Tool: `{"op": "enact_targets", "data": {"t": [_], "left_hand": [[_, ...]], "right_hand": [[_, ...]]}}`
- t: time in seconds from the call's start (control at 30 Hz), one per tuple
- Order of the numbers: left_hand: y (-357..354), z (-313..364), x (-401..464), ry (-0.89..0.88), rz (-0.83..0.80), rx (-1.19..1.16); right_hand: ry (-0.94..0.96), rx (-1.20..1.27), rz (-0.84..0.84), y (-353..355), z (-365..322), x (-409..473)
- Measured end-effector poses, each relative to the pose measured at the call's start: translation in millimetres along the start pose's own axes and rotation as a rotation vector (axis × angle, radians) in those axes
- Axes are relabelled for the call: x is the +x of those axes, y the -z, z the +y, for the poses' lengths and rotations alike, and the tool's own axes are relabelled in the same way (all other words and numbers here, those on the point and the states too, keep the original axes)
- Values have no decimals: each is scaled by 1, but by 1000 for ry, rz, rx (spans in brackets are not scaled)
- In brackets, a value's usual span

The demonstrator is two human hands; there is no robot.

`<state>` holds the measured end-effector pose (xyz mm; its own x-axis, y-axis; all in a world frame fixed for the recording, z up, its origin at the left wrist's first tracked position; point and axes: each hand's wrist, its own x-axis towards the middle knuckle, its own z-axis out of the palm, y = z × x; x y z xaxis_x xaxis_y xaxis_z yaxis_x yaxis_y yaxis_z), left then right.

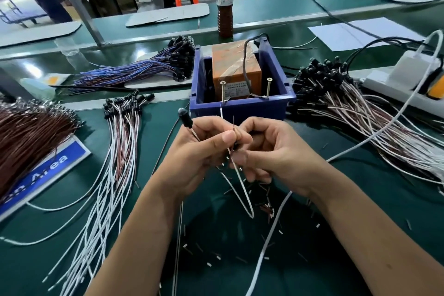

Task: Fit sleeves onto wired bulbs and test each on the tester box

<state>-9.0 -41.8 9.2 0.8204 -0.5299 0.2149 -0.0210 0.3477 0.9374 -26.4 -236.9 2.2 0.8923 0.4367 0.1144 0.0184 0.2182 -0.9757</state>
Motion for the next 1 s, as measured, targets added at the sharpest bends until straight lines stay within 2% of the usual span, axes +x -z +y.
{"op": "enact_targets", "data": {"t": [0.1, 0.27, 0.37, 0.47, 0.57, 0.67, 0.8, 0.9, 1.0], "left_hand": [[-1, 1, 1, -6, -24, -3], [0, -1, 0, -29, -29, -6], [0, 1, 1, -100, -82, -148], [5, 4, -2, -136, -5, -48], [11, 9, -3, -202, 47, -24], [11, 9, 3, -266, 253, 43], [2, 0, 14, -317, 593, 230], [-7, -5, 20, -395, 696, 321], [-15, -8, 26, -440, 789, 436]], "right_hand": [[5, 44, 0, -4, 4, 0], [74, -15, 64, -3, 3, 0], [161, 1, 127, 0, 0, 1], [278, 41, 226, 4, -4, 0], [351, 157, 230, 12, -8, -1], [392, 185, 300, 15, -8, -2], [487, -80, 605, 7, -4, 0], [494, -209, 798, 6, -1, 2], [481, -337, 888, 5, 0, 3]]}}
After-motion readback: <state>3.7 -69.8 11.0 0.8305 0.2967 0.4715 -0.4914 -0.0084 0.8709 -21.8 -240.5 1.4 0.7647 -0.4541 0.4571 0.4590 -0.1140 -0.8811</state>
